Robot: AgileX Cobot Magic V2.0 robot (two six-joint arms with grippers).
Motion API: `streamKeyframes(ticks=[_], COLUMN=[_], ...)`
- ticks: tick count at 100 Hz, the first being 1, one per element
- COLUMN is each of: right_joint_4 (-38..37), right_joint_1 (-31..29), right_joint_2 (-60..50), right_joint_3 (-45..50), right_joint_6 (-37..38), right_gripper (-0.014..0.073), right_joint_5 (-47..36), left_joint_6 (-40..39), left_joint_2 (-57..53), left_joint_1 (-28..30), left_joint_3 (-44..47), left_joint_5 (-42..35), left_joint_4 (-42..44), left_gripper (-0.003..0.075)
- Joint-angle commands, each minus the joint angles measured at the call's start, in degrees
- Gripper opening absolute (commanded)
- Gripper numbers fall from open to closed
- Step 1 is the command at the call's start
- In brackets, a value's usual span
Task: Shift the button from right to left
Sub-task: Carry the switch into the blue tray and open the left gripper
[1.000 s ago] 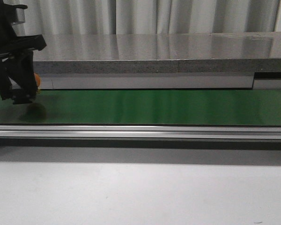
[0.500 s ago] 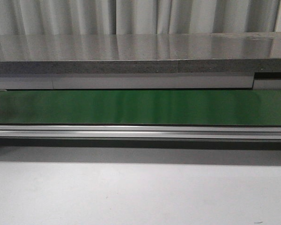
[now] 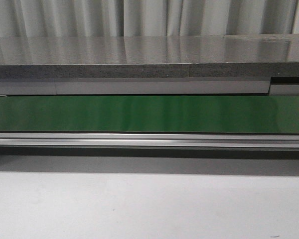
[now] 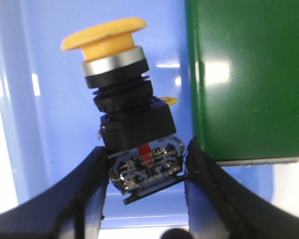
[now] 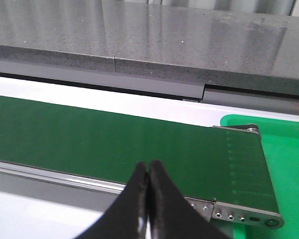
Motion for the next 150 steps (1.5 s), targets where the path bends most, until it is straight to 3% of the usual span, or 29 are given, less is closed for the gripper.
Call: streamKeyframes(ticks=[1, 8, 62, 95, 102, 115, 122, 140, 150], right_joint_4=[0.71, 0.71, 0.71, 0.71, 0.71, 0.71, 0.71, 0.71, 0.71], right_joint_1=[0.18, 0.18, 0.18, 0.18, 0.18, 0.18, 0.18, 0.18, 0.18], right_joint_2=[0.37, 0.37, 0.37, 0.37, 0.37, 0.37, 0.37, 0.37, 0.37], right_joint_3=[-1.39, -1.39, -1.39, -1.39, -1.39, -1.39, -1.39, -1.39, -1.39], right_joint_6=[-0.35, -0.35, -0.35, -0.35, -0.35, -0.35, -0.35, -0.35, -0.35], right_gripper=[-0.0066, -0.0066, -0.0066, -0.0066, -0.0066, -0.0066, -0.0066, -0.0066, -0.0066], right_joint_5=[-4.61, -4.61, -4.61, -4.61, -4.61, -4.61, -4.61, -4.61, -4.61], left_joint_6=[5.89, 8.92, 8.82, 2.32, 2.32, 2.19, 2.19, 2.19, 2.19], left_joint_2=[-2.85, -2.42, 9.78, 12.06, 12.06, 12.06, 11.81, 10.43, 8.31], left_joint_1=[0.27, 0.27, 2.95, 4.41, 4.69, 4.69, 4.69, 4.69, 4.69], left_joint_3=[-1.75, -1.75, -1.04, -1.04, -1.15, -1.15, -1.15, -1.38, -1.38], left_joint_5=[-2.56, -4.26, -0.84, -1.77, -1.87, -1.63, -1.63, -0.84, 0.63], left_joint_4=[0.29, 1.44, -0.40, -0.17, -0.17, -0.17, -0.17, 0.07, -0.06], left_gripper=[0.0210, 0.0210, 0.0210, 0.0218, 0.0267, 0.0429, 0.0464, 0.0456, 0.0352])
